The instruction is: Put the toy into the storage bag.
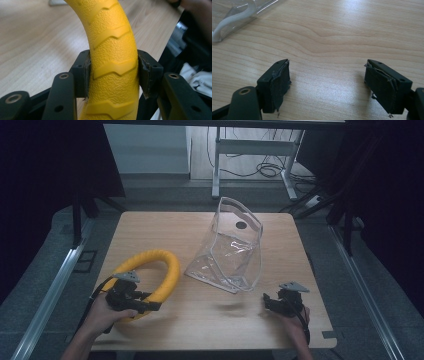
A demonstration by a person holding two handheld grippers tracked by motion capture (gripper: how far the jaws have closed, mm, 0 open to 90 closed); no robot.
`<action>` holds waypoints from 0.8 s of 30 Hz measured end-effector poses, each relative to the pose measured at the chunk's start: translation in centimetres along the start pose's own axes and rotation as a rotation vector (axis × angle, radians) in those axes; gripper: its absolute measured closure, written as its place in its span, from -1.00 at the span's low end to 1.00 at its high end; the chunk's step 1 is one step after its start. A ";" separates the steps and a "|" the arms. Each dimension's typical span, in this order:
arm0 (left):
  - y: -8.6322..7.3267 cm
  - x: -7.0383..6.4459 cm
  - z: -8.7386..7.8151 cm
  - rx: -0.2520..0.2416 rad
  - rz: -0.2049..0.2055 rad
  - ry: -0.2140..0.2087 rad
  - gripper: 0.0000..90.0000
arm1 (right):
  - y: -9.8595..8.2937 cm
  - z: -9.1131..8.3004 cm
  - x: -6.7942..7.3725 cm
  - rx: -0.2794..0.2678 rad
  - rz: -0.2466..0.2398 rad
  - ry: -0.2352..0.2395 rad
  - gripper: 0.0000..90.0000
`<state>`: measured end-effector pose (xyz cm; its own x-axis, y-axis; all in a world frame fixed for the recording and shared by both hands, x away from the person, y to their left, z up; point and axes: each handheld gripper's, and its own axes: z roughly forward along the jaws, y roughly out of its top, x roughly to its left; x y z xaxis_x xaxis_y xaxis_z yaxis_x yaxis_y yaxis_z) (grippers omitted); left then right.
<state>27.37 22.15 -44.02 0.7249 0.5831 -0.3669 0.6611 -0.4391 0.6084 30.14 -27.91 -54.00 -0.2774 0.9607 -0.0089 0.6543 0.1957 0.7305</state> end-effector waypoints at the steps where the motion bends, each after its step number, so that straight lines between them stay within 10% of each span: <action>1: 0.0 0.1 -0.2 -0.022 -0.011 -0.010 0.12 | 0.0 0.0 0.0 0.000 0.000 0.000 -0.54; 24: 0.9 3.1 -5.2 -0.291 -0.142 -0.105 0.13 | 0.0 0.0 0.0 -0.001 0.003 -0.002 -0.53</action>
<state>29.23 27.16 -40.96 0.6553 0.5445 -0.5236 0.6851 -0.1363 0.7156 30.15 -27.93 -54.01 -0.2744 0.9616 -0.0081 0.6544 0.1929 0.7312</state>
